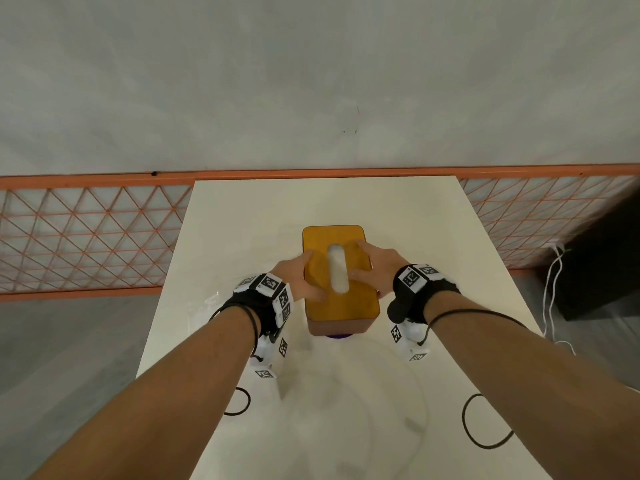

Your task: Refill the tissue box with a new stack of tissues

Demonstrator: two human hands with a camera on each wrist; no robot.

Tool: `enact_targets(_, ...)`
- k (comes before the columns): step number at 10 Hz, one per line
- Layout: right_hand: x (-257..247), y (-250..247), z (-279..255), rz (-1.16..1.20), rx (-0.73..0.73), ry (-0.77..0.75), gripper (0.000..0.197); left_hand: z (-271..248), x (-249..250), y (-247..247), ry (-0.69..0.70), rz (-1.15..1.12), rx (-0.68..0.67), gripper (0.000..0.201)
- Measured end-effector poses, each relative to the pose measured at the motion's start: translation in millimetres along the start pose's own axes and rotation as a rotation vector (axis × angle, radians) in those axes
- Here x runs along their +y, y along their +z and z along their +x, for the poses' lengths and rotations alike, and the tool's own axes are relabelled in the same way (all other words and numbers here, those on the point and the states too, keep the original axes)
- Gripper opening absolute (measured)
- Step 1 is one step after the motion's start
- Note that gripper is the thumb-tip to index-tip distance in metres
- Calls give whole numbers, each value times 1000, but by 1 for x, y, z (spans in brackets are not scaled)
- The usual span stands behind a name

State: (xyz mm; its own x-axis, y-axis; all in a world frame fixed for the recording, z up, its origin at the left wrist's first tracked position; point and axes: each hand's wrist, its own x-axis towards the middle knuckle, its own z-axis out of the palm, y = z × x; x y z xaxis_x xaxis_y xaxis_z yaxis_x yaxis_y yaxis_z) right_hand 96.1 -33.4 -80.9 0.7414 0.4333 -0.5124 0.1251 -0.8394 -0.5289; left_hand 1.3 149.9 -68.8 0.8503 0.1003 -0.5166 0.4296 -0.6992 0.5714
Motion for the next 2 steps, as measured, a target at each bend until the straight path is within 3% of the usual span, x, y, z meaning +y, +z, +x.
enact_targets(1, -5, -2, -11, 1, 23, 33, 72, -7, -2, -1, 24, -18, 152, 70)
enact_targets(2, -10, -12, -17, -205, 130, -24, 61, -17, 1, -10, 89, 58, 341, 37)
